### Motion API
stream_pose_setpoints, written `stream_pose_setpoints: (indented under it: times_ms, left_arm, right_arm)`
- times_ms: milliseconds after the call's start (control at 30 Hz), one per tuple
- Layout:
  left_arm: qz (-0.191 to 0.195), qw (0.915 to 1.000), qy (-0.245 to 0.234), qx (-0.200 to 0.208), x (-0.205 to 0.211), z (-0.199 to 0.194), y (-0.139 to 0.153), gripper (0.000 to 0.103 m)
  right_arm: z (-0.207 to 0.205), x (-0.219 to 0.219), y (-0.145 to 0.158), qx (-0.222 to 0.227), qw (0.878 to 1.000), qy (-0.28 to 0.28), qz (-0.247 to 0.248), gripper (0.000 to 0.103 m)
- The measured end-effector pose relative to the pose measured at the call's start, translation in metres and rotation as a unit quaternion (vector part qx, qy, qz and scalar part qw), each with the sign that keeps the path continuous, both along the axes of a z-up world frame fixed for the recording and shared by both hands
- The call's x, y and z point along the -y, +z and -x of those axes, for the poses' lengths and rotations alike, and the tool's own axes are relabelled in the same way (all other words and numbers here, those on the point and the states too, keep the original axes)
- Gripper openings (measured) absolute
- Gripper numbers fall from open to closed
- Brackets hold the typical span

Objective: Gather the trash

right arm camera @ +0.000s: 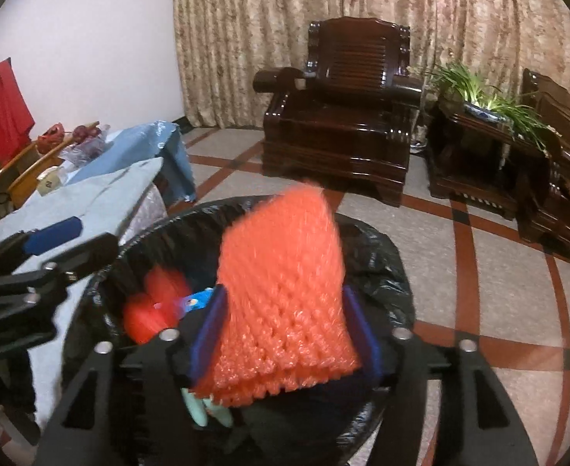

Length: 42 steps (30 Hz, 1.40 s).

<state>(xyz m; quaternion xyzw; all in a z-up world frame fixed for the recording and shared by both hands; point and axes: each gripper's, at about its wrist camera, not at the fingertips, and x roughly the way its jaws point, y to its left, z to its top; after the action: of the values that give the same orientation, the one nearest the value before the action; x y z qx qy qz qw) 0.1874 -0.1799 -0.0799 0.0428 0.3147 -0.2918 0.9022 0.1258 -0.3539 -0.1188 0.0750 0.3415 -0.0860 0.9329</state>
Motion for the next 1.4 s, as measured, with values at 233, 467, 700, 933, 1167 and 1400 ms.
stream_pose_setpoints:
  times_ms: [233, 467, 700, 933, 1167, 1400]
  left_arm:
    - [0.021, 0.9995, 0.021, -0.004, -0.033, 0.001, 0.014, 0.089]
    - [0.023, 0.9972, 0.067, 0.024, -0.078, 0.016, 0.049, 0.094]
    - [0.004, 0.9944, 0.101, 0.033, -0.116, 0.045, 0.070, 0.097]
    - [-0.008, 0.9917, 0.124, 0.032, -0.147, 0.076, 0.079, 0.097]
    - [-0.008, 0.9896, 0.137, 0.044, -0.164, 0.103, 0.092, 0.097]
    - [0.002, 0.9882, 0.144, 0.053, -0.169, 0.118, 0.108, 0.097]
  right_arm:
    - [0.018, 0.002, 0.007, 0.015, 1.000, -0.019, -0.004, 0.097]
    - [0.039, -0.023, 0.035, 0.043, 0.999, 0.009, -0.024, 0.097]
    - [0.052, -0.063, 0.061, 0.061, 0.997, 0.045, -0.021, 0.097]
    - [0.064, -0.102, 0.086, 0.073, 0.995, 0.074, -0.008, 0.097]
    - [0.076, -0.125, 0.103, 0.080, 0.992, 0.093, -0.002, 0.097]
    - [0.082, -0.138, 0.118, 0.090, 0.990, 0.106, 0.002, 0.097]
